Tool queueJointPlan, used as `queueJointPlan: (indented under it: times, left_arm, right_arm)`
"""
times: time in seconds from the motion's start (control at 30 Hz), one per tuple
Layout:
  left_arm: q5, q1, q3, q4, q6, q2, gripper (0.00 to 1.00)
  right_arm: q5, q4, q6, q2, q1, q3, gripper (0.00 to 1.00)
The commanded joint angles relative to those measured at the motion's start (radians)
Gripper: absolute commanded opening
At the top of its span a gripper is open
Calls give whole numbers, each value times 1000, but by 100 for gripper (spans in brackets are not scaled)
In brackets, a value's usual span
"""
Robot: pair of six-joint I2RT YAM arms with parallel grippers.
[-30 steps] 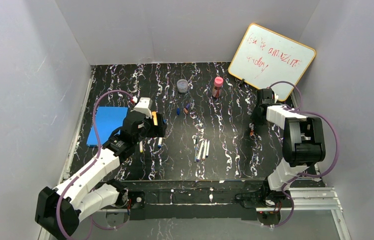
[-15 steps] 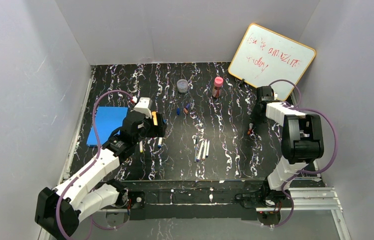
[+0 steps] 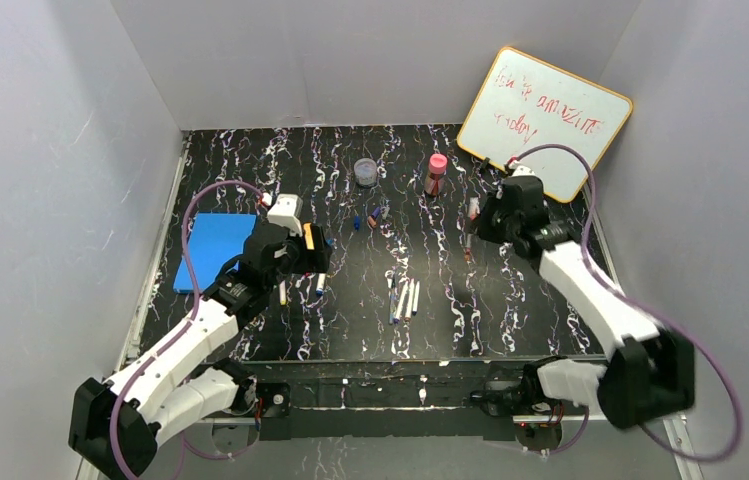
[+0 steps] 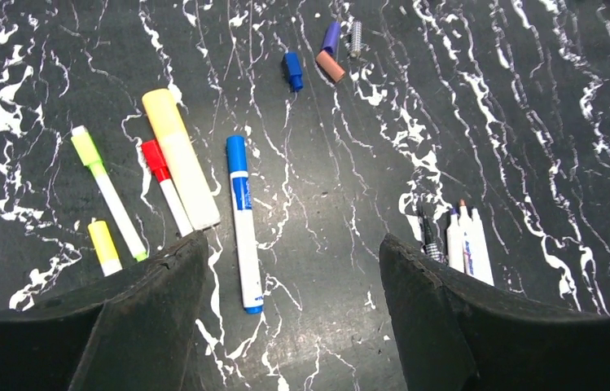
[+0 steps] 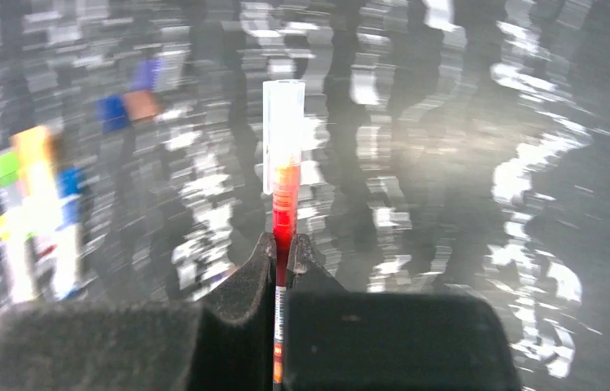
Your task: Open the pen caps
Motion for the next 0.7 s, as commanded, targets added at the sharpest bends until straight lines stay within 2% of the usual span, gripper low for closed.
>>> queueJointPlan:
  times: [0.0,0.1,0.17,0.3,0.43,0.67]
  left_arm:
    - [37,-4,-23,80,-7,-43,75]
    - [264,-4,-42,234,-99,-54,77]
    - [392,-4,-39,351,-210,-37,78]
    - [535,-6,-2,547,-424,48,78]
    - [592,-29,67,568,-483,115,77]
    - [558,-56,96,495,-481,115,74]
  right_arm:
    - [-271,147,-12,-260,129,-97,1]
    - [-385,213,1,-351,245,-150,1]
    - [-379,248,17,-381,333,-175,1]
    - [-335,331,46,-392,474,-190,1]
    - [-285,428,52,-353,582,-173,1]
    - [-259,521,65,-331,624,-176,1]
